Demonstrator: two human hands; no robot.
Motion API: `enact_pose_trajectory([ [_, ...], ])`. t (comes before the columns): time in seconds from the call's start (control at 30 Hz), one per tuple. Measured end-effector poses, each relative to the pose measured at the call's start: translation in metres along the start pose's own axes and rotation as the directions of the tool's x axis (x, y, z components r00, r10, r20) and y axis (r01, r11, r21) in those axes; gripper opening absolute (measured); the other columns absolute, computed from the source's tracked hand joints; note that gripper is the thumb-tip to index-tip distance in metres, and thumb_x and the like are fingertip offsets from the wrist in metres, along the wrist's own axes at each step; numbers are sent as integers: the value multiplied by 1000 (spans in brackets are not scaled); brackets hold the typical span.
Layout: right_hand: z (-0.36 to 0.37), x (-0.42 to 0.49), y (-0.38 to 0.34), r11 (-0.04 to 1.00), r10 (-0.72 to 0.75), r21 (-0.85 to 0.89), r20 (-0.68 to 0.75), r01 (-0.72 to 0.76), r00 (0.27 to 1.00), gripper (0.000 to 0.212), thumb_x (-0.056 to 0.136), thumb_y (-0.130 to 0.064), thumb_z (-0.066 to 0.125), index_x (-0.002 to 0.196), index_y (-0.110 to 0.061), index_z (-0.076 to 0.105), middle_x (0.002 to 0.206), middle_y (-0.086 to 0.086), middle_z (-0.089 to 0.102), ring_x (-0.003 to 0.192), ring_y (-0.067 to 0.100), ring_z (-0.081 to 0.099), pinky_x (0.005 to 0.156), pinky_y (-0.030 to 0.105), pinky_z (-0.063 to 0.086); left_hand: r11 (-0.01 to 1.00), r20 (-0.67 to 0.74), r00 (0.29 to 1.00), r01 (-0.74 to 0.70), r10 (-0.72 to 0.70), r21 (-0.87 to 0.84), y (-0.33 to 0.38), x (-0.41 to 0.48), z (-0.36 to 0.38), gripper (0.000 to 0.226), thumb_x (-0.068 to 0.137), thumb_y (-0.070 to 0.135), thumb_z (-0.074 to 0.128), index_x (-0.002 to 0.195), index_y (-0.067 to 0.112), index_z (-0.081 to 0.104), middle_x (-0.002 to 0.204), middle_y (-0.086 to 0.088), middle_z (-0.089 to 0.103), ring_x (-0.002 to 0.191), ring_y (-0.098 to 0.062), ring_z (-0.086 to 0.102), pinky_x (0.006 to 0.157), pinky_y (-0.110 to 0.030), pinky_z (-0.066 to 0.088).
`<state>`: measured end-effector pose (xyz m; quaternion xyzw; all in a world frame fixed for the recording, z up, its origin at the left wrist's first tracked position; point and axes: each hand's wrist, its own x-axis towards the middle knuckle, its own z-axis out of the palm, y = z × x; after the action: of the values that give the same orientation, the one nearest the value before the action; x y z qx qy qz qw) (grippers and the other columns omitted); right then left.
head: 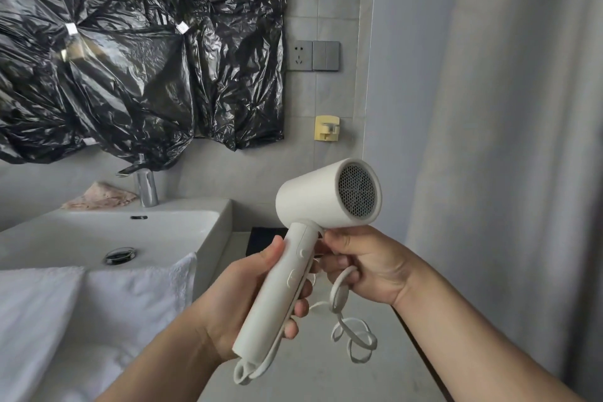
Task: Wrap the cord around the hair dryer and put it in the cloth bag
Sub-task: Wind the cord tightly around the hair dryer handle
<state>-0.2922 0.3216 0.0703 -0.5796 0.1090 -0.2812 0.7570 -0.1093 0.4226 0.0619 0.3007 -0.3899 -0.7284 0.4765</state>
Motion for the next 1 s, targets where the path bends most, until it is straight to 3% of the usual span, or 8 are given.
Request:
enact_pose_trajectory([
  [0.17,5,4,1,1000,-16,-16,-213,13,977,25,95,-3,49,117,-12,56,80,2,62,48,1,35,38,11,24,793,-344,837,-162,426,587,-6,-3,19,31,81,37,65,106,19,62,84,-9,71,67,-22,66,66,-45,59],
  [0.3,13,12,4,999,-42,-33,-266,35,963,18,97,-4,48,101,-13,63,75,1,58,46,2,31,39,14,21,271,-165,772,-10,614,963,-14,-3,27,49,74,36,72,111,43,43,95,14,54,71,-6,59,55,-25,49],
  [0.37,14,13,2,997,-53,-64,-302,35,952,14,96,-4,51,100,-13,62,73,1,58,45,3,30,39,15,20,50,-129,746,128,653,991,-15,-2,23,61,79,34,67,129,40,33,104,15,45,85,-13,58,69,-34,52],
  [0.43,14,13,0,994,-54,-107,-332,19,942,14,96,-4,54,106,-12,60,79,4,58,43,2,29,37,14,19,-49,-118,754,195,646,979,-14,-2,17,77,85,29,61,147,34,15,121,11,44,102,-20,57,83,-35,49],
  [0.6,19,7,-4,959,-113,-282,-319,20,941,17,96,-7,55,112,-11,59,104,16,49,41,1,30,40,15,17,-78,-111,714,226,691,971,-13,-5,15,69,98,37,49,152,35,7,127,5,50,106,-25,59,86,-36,48],
  [0.77,33,5,-12,931,-219,-350,-310,103,925,23,95,-6,57,116,-13,60,97,16,52,48,5,31,42,18,23,-31,-12,644,55,765,998,-17,-4,13,27,99,41,44,122,31,34,94,7,57,78,-20,58,66,-41,50],
  [0.9,37,6,-15,895,-302,-417,-308,157,902,35,94,-4,60,126,-17,54,91,15,62,51,8,38,45,21,32,292,-137,676,-119,724,949,-10,-3,15,4,99,38,45,98,37,49,65,12,58,53,-9,50,47,-31,45],
  [1.0,38,7,-19,871,-347,-456,-303,184,888,33,92,-6,63,121,-20,57,74,5,66,52,10,41,46,23,33,559,-246,717,-235,652,795,-8,-6,22,15,102,29,45,93,25,56,76,0,58,57,-15,55,53,-31,50],
])
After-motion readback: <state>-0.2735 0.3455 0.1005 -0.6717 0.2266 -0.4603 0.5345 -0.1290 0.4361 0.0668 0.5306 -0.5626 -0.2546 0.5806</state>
